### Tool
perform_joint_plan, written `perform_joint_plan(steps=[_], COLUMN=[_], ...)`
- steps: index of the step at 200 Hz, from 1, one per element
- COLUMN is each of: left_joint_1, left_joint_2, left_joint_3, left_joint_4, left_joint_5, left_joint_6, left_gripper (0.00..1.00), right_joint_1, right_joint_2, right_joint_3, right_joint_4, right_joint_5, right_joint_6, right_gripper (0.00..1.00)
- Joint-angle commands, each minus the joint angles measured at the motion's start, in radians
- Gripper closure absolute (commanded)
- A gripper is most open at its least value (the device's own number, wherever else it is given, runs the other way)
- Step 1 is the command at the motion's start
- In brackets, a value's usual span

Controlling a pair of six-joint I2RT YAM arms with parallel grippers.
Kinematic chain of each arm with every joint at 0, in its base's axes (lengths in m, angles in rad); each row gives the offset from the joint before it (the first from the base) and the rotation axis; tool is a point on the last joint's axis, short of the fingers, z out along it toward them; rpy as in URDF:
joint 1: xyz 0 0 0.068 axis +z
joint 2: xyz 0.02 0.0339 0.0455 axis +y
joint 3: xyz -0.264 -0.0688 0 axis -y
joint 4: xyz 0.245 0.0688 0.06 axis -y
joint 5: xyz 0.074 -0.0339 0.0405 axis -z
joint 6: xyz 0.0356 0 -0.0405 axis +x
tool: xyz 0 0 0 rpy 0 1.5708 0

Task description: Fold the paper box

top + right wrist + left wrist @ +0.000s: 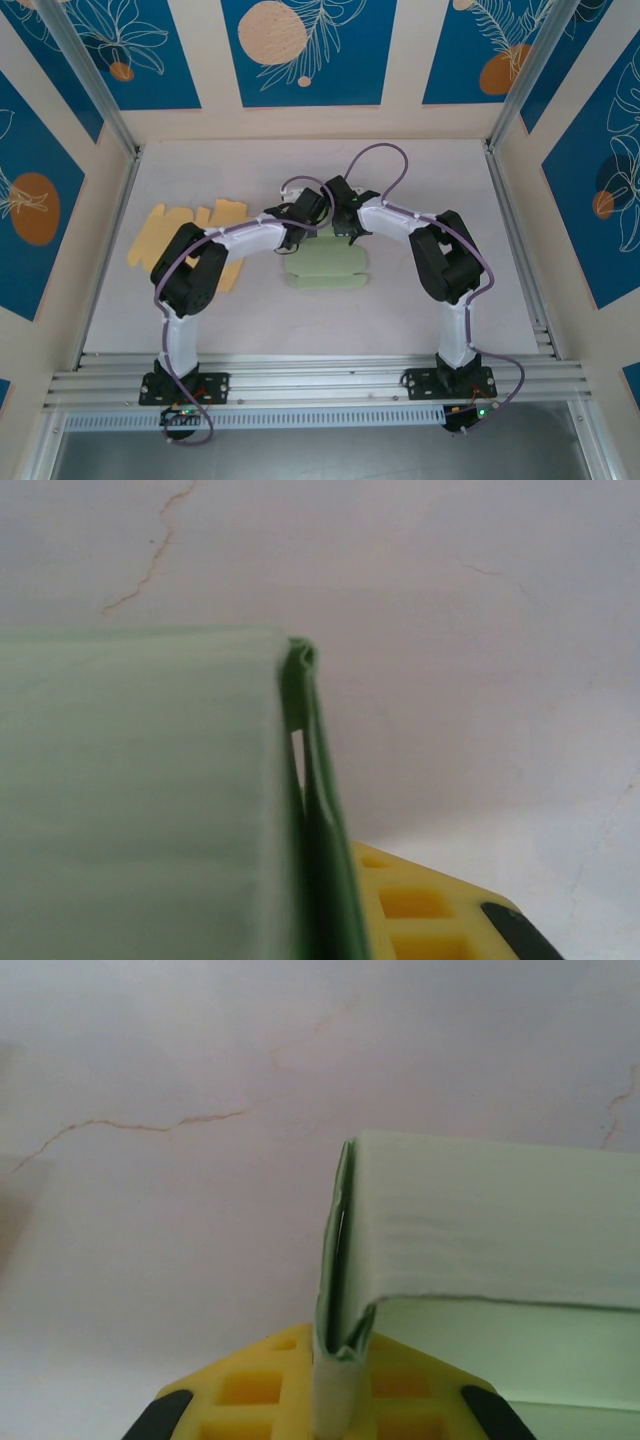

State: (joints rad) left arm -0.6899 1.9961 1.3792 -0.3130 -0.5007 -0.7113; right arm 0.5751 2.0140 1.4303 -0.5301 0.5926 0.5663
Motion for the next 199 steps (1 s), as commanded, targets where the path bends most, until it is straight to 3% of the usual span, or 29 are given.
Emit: perform_joint_plan(steps=[1, 34, 71, 92, 121, 137, 199], left_joint_1=[0.045, 0.057, 0.059, 0.058, 0.062, 0.066, 0.119], left_joint_2=[0.050, 0.047, -0.014, -0.056, -0.104, -0.139, -0.286], left_joint_3=[0.013, 0.009, -0.071, -0.098, -0.111, -0.124, -0.176], left_joint_4=[-0.206, -0.193, -0.060, -0.035, -0.043, -0.029, -0.006], left_joint_5=[-0.240, -0.196, -0.001, 0.085, 0.132, 0.176, 0.261], left_joint_6=[-0.107, -0.089, 0.001, 0.016, 0.022, 0.032, 0.064], left_gripper=[0.95, 0.93, 0.72, 0.67, 0.65, 0.54, 0.31], right_joint_1=[-0.018, -0.018, -0.019, -0.020, -0.021, -0.022, -0.024], right_joint_2=[-0.004, 0.010, 0.028, 0.040, 0.051, 0.056, 0.128], right_joint_3=[-0.049, -0.043, -0.022, 0.000, 0.028, 0.047, 0.164], right_joint_4=[-0.176, -0.174, -0.181, -0.198, -0.236, -0.263, -0.447], right_joint_5=[0.075, 0.060, 0.043, 0.038, 0.029, 0.005, -0.058], right_joint_6=[0.023, 0.012, 0.005, -0.005, -0.026, -0.058, -0.259], right_gripper=[0.82, 0.82, 0.82, 0.82, 0.82, 0.82, 0.86])
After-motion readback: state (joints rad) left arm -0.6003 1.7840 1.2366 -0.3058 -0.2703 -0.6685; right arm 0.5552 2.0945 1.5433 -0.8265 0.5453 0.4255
